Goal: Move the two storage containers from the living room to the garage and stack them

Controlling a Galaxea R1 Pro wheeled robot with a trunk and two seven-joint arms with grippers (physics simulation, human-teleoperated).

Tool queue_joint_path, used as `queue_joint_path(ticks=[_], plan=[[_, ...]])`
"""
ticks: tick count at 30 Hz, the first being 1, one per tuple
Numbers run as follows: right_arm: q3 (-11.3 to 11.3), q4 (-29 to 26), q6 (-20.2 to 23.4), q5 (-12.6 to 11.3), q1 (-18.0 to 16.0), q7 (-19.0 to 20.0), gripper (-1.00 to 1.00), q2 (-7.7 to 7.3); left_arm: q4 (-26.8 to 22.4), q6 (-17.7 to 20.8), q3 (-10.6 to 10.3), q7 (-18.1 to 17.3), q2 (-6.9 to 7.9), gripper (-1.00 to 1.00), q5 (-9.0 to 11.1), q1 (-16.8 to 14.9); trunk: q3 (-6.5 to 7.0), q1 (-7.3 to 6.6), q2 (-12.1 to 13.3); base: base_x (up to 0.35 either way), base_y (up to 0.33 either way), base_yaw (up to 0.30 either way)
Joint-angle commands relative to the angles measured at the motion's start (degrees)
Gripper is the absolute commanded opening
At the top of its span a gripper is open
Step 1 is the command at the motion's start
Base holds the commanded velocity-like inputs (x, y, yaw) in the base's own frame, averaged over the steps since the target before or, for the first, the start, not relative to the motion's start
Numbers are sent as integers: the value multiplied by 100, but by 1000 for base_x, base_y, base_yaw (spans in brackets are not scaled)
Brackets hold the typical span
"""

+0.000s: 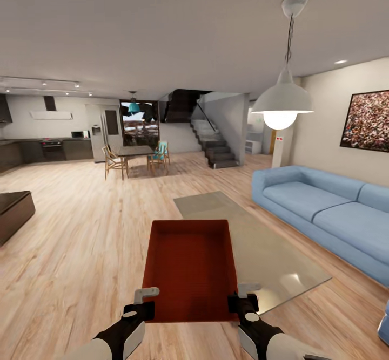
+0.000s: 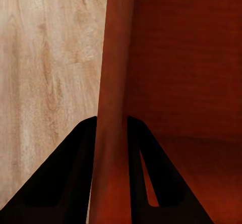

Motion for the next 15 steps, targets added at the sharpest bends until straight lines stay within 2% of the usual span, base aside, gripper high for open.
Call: queue_joint_path(ticks=[1,15], plan=[[-180,6,-21,39,-6,-33,-100,-1,-9,-5,18,60,5,-100,11,-7,-10,2,-9,0,0,267],[-180,6,-21,39,-6,-31,-100,-2,-9,-5,18,61,5,-100,11,-7,-10,2,-9,0,0,267]])
